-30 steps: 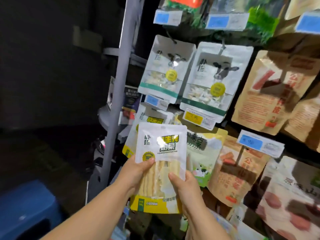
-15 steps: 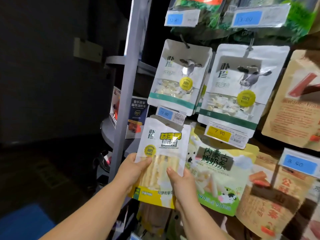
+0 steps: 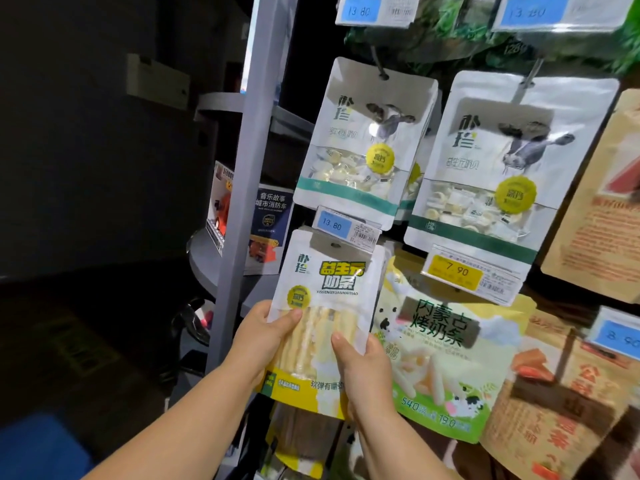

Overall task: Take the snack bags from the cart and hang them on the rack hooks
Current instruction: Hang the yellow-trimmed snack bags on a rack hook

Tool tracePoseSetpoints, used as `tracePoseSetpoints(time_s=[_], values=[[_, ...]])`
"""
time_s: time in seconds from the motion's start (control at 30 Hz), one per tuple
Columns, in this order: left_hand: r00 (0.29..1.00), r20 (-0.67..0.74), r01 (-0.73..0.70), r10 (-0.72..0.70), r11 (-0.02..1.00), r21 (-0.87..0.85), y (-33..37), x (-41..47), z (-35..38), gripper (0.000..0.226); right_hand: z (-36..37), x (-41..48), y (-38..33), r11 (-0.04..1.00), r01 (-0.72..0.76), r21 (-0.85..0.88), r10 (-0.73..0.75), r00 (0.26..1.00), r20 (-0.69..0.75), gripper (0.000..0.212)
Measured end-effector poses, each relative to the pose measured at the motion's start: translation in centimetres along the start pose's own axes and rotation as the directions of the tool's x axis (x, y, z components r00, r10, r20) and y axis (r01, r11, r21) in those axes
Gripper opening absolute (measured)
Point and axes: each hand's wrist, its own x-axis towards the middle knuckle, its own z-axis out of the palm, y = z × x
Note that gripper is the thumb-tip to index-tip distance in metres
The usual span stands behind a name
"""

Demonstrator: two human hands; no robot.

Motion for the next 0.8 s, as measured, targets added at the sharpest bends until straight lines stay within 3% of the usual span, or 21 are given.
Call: tracePoseSetpoints(time_s=[0.07,0.2,0.33,0.5,0.63,0.8], values=[[1.0,0.012,0.0,0.0,1.0,-0.002,0.0,0.1,0.0,0.029,0.2,0.2,0.2,1.0,-0.015,0.002,0.015,1.0,-0.009,0.033],[0.999,0.01,0.039,-0.039,0.999,0.012,-0.3,0.8,0.1,0.028,0.1,0.8,0.4,0.999,-0.016,-0.051,0.015,1.0,-0.022,0.006],[0.998,-0.008,0.067,-0.066,0.995,0.08,-0.2,2.0,0.5,0.031,0.6,1.9,0.5,0.992,-0.035,-0.122,0.03,0.999,-0.042,0.006],[0.994,-0.08,0.089,-0.079,0.987,0.134,0.0,3.3,1.0,0.033,1.4,2.9,0.5,0.966,-0.051,-0.253,0.046,0.999,-0.027,0.016],[0.99,-0.12,0.094,-0.073,0.979,0.18,-0.5,3.7,1.2,0.038,2.1,3.7,1.2,0.914,-0.119,-0.388,0.123,0.992,-0.015,0.051],[0.972,-0.221,0.148,-0.081,0.94,0.306,-1.4,3.3,1.5,0.067,1.9,3.2,2.1,0.894,-0.118,-0.433,0.116,0.993,-0.031,0.056]])
